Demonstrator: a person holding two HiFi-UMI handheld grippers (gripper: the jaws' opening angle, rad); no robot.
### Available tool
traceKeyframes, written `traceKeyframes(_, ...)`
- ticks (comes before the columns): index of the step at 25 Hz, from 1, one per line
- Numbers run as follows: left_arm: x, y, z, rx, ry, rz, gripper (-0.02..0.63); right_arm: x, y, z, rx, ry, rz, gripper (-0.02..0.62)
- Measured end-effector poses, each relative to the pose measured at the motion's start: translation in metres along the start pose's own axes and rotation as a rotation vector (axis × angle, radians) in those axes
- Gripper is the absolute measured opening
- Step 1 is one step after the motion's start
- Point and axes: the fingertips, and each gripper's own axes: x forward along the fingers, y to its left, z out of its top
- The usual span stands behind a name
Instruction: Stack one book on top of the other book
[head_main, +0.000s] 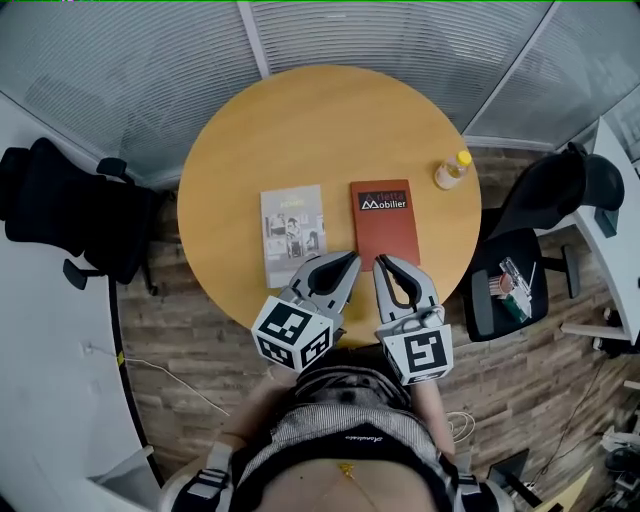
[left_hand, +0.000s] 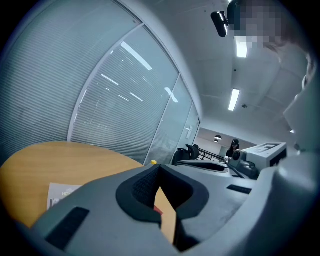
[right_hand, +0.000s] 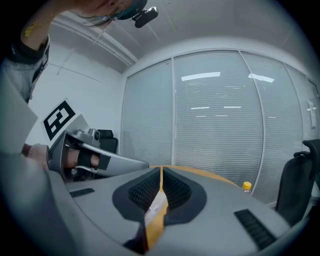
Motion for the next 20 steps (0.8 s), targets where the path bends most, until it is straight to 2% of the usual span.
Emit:
traceKeyframes(8,0.024,-0.01,0.007,-0.016,-0.033,0.087,0.018,-0.001,-0.024,0.005,-0.034,-0.017,0.112,0.029)
traceKeyframes(15,0.036,-0.014,0.006,-0.022,-0.03,0.115,0.018,-0.002,-0.04,0.0,-0.076,-0.004,0.116,0.029)
traceKeyframes(20,0.044,-0.012,-0.001,-0.002,-0.003,0.128,0.018,0.0,-0.051,-0.008,-0.031,0.03,0.092,0.029)
